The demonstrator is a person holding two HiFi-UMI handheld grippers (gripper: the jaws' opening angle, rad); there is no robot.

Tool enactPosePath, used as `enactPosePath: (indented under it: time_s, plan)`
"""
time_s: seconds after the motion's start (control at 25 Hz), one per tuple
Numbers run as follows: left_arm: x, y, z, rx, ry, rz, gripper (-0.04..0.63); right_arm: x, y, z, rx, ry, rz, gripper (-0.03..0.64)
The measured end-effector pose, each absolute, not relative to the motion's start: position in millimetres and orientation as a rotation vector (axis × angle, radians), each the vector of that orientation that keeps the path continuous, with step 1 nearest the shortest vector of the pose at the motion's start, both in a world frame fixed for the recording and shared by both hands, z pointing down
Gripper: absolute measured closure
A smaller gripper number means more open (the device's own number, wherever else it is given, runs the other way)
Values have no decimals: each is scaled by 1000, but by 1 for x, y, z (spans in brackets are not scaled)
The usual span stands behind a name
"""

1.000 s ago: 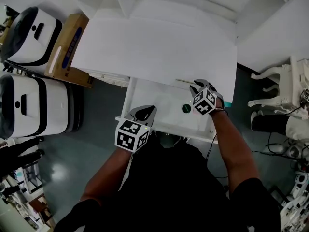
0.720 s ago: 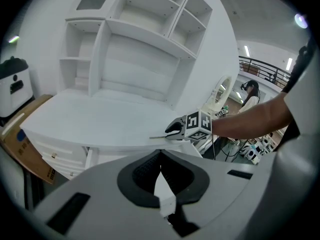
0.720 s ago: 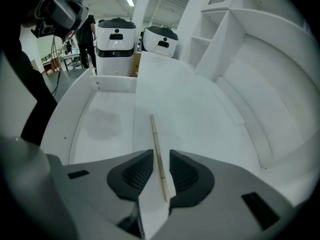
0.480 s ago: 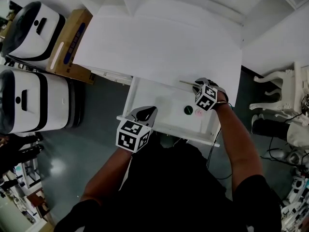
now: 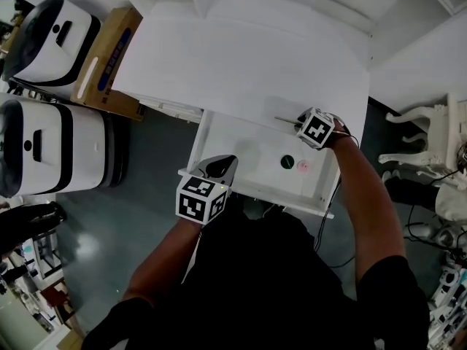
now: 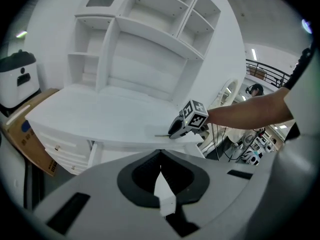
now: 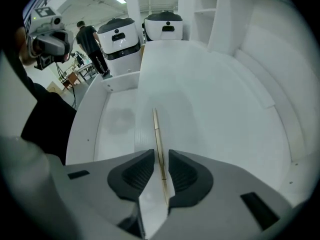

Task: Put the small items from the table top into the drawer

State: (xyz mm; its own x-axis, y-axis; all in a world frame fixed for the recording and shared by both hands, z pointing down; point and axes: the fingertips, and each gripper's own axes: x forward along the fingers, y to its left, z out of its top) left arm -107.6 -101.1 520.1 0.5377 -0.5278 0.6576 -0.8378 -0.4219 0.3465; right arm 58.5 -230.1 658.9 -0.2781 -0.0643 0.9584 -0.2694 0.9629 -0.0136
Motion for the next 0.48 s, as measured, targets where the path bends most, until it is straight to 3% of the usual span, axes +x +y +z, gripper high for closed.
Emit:
enactPosePath:
  time_s: [0.48]
  plan:
    - [-110,-98,521,2103,-1112,594,592,59,-231,658,248,-1860,267,530]
